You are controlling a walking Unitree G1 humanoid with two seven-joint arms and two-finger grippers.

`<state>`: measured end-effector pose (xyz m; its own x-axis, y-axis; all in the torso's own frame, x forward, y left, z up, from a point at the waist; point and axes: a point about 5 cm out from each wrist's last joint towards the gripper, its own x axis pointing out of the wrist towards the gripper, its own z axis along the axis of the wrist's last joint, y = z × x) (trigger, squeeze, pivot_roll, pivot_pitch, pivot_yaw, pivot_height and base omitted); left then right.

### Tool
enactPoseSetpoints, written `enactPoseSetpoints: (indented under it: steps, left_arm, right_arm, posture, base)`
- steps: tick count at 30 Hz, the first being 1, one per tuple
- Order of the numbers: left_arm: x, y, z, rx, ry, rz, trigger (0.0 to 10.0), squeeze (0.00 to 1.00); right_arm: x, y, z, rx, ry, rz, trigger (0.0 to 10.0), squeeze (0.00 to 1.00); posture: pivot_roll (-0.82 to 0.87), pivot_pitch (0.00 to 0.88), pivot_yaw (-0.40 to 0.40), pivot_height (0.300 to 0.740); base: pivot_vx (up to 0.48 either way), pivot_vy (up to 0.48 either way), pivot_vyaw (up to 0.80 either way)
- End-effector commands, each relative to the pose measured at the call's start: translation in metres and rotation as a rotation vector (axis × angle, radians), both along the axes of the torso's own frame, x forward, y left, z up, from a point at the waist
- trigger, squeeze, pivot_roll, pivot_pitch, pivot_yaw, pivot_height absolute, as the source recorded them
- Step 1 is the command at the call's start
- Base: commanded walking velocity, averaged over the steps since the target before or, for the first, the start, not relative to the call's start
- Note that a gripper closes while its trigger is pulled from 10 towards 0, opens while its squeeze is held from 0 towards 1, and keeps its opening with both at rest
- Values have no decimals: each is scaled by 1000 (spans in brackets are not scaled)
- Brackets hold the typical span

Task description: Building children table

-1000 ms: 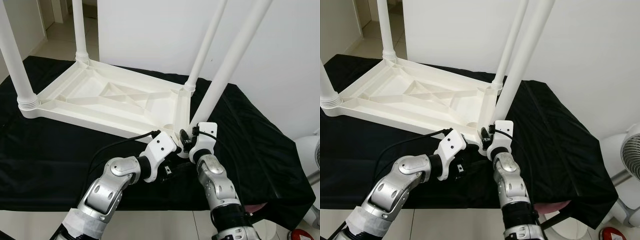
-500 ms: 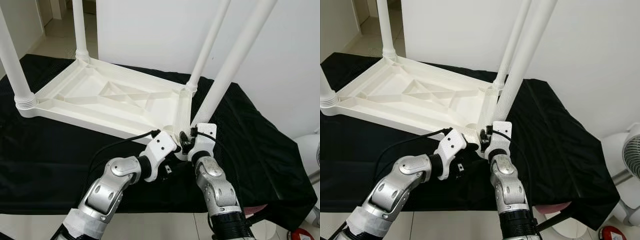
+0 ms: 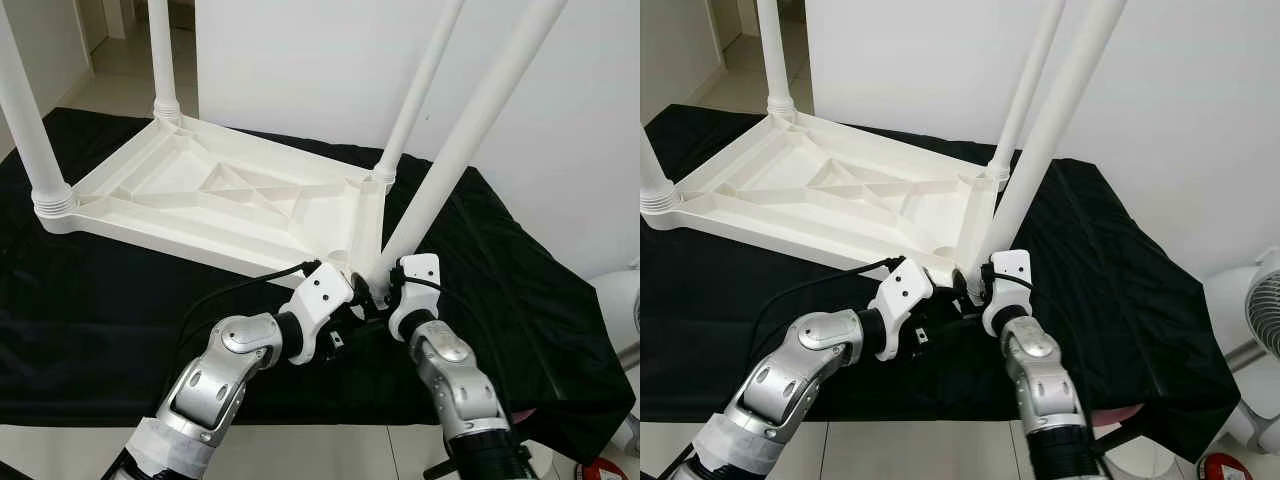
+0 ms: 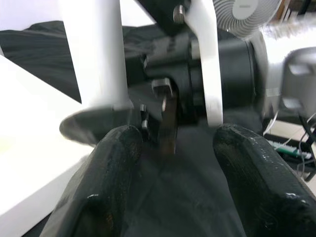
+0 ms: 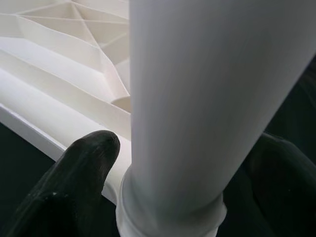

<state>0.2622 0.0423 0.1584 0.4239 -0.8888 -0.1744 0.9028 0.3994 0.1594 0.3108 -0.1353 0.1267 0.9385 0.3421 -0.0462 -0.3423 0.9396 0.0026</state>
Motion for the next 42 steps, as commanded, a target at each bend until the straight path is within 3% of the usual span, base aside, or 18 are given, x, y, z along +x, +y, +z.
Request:
enactPoseSetpoints:
  steps: [1,9,14,18,19,20,21,22,23,24,25,37,38,42]
  left_arm:
    - [3,-2,-4,21,-3,50,10000,0]
    - [4,-2,-2,16,-3,48,10000,0]
    - [5,-4,-1,20,-5,45,10000,0]
    - [6,-4,-1,21,-7,46,10000,0]
    - [5,-5,-1,21,-7,47,10000,0]
    - [4,-5,-1,20,-6,47,10000,0]
    - [4,-6,-1,20,-6,47,10000,0]
    - [4,-6,-1,20,-6,47,10000,0]
    - [4,-6,-1,20,-6,46,10000,0]
    - [4,-6,-1,20,-6,46,10000,0]
    - [3,-7,-1,19,-6,45,10000,0]
    - [1,-8,-2,19,0,38,10000,0]
    - [0,-8,-2,19,2,35,10000,0]
    - [-2,-9,-3,21,7,29,10000,0]
  right_arm:
    - [5,-12,1,-23,-27,52,10000,0]
    - [13,-19,0,-65,-34,203,10000,0]
    - [23,-12,-1,-85,-24,360,10000,0]
    - [26,-9,-3,-91,-12,396,10000,0]
    - [30,-6,-5,-97,-1,410,8863,0]
    - [32,-4,-6,-100,2,422,7059,0]
    - [35,-3,-7,-97,13,427,4078,0]
    - [35,-3,-7,-97,13,427,4078,0]
    - [37,-3,-7,-93,18,429,1608,0]
    - [37,-3,-7,-93,18,429,1608,0]
    - [38,-2,-8,-93,22,434,0,0]
    - [36,-6,-16,-89,29,470,0,0]
    - [36,-7,-17,-86,29,463,10000,0]
    - [35,-10,-18,-68,21,428,10000,0]
  posture:
    - [30,0,-172,740]
    - [33,0,-164,740]
    - [42,0,-162,740]
    - [50,0,-164,740]
    - [50,0,-164,740]
    - [50,0,-164,740]
    - [56,0,-168,740]
    - [56,0,-168,740]
    - [56,0,-168,740]
    - [56,0,-168,740]
    - [62,0,-173,740]
    - [59,0,-166,740]
    - [57,0,-164,740]
    - [53,0,-161,740]
  base:
    - [0,0,0]
    - [0,0,0]
    - [0,0,0]
    - [0,0,0]
    - [0,0,0]
    - [0,0,0]
    - [0,0,0]
    - [0,0,0]
    - [0,0,0]
    - [0,0,0]
    - [0,0,0]
    - [0,0,0]
    - [0,0,0]
    - [0,0,0]
